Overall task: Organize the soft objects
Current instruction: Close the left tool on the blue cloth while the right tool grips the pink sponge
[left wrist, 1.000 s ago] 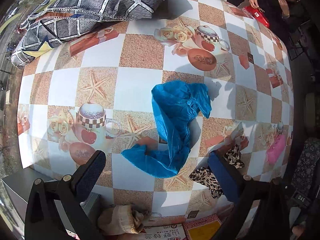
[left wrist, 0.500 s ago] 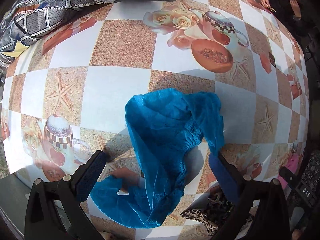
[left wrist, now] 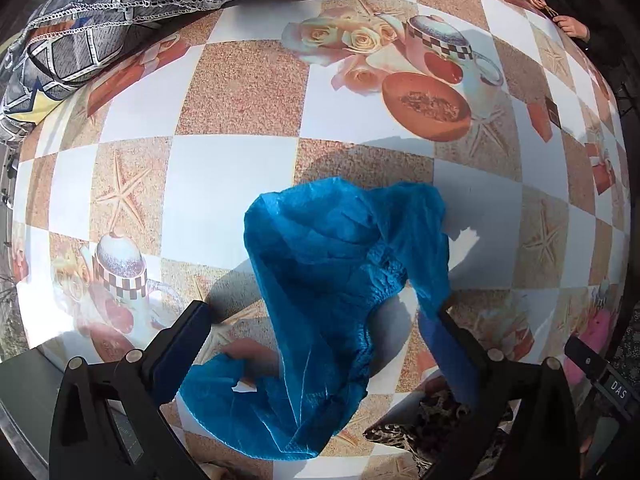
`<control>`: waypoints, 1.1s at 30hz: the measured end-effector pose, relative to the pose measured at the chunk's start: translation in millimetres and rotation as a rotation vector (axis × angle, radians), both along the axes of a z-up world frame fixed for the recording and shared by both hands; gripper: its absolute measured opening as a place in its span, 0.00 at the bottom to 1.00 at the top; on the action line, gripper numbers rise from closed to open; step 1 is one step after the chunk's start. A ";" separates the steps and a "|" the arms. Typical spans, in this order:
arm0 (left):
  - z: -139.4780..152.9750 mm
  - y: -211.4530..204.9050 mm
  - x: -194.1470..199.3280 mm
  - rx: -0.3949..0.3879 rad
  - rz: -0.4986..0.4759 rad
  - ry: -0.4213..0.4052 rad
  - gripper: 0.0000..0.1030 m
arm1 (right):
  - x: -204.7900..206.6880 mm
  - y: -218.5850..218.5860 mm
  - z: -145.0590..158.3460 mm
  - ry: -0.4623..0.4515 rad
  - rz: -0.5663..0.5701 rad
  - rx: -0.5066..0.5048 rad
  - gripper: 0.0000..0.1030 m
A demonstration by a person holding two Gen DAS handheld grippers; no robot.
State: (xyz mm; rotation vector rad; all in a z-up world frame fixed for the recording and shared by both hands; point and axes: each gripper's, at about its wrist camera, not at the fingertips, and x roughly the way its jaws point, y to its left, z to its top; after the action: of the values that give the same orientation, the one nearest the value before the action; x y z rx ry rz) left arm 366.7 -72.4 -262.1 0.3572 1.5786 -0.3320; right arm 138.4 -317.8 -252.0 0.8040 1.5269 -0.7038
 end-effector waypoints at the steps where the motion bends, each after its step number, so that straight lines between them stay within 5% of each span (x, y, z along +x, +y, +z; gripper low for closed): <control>1: 1.3 -1.1 -1.0 -0.002 0.001 -0.006 0.95 | 2.4 3.7 -1.5 -0.004 0.012 -0.002 1.00; 4: 10.1 -7.6 -7.4 -0.018 -0.028 -0.033 0.78 | 3.1 13.3 7.8 -0.016 0.050 -0.031 0.89; 6: 17.1 -13.3 -10.9 -0.029 -0.058 -0.048 0.59 | 7.6 19.7 18.6 -0.037 0.095 -0.056 0.58; 8: 21.7 -16.8 -11.6 -0.054 -0.080 -0.035 0.19 | 11.3 21.9 21.2 -0.065 0.125 -0.023 0.54; 23: 83.1 32.4 -37.1 -0.140 -0.090 -0.091 0.16 | -36.5 58.1 75.6 -0.195 0.092 0.044 0.54; 33: 135.1 73.6 -106.8 -0.169 -0.192 -0.165 0.16 | -86.5 97.5 113.0 -0.256 0.079 0.061 0.54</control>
State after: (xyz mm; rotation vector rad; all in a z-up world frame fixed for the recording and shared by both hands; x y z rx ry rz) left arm 259.9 1.2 -127.0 0.3955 1.3477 -0.5666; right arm 51.9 -220.4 -139.0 0.8413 1.3448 -0.4777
